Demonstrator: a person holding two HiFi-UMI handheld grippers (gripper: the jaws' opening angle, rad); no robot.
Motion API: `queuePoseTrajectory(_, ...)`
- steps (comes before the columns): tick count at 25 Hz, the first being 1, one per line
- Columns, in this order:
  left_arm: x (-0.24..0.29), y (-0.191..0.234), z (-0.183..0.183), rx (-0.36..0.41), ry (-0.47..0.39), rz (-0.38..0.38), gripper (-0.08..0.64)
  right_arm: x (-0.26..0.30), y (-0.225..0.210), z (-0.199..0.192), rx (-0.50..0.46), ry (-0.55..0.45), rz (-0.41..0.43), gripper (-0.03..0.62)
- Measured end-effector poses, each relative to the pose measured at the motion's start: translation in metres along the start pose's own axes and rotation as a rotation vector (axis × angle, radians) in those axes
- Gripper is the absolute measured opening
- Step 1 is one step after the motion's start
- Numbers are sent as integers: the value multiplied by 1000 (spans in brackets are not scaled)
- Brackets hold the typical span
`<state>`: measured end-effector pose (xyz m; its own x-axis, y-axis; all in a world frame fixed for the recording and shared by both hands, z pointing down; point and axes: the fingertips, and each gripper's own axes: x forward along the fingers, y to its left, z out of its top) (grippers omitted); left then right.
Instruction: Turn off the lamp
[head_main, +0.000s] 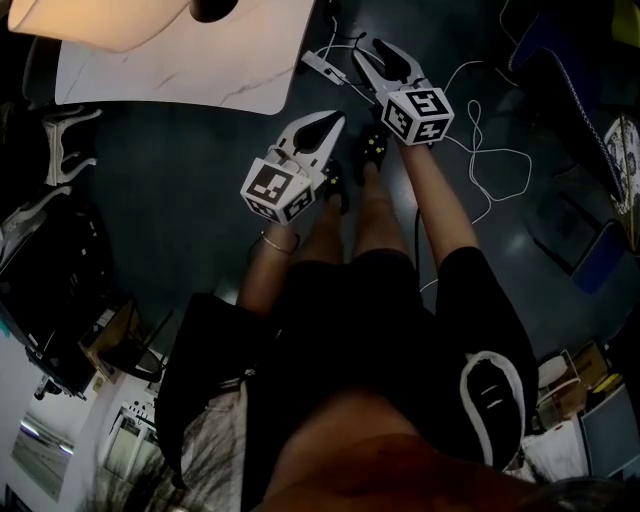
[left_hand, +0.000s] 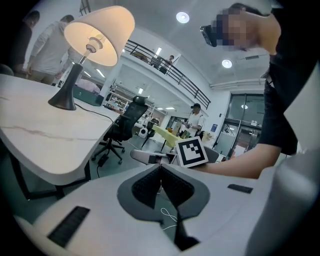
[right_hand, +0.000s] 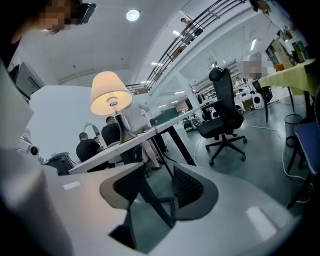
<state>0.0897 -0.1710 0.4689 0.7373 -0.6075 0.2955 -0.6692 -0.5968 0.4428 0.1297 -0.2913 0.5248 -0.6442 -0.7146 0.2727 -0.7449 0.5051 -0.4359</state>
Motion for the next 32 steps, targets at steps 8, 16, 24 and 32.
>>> queuePoseTrajectory(8, 18, 17, 0, 3, -18, 29, 6, 40, -26, -19, -5, 48, 1, 160)
queuePoseTrajectory(16, 33, 23, -10, -10, -2, 36, 6, 78, -50, -33, -38, 103, -36, 172)
queuePoseTrajectory(24, 35, 30, -17, -39, 17, 55, 6, 106, -65, -39, 6, 119, -37, 172)
queuePoseTrajectory(32, 37, 35, -17, -52, 18, 73, 6, 133, -60, -55, 16, 159, -3, 178)
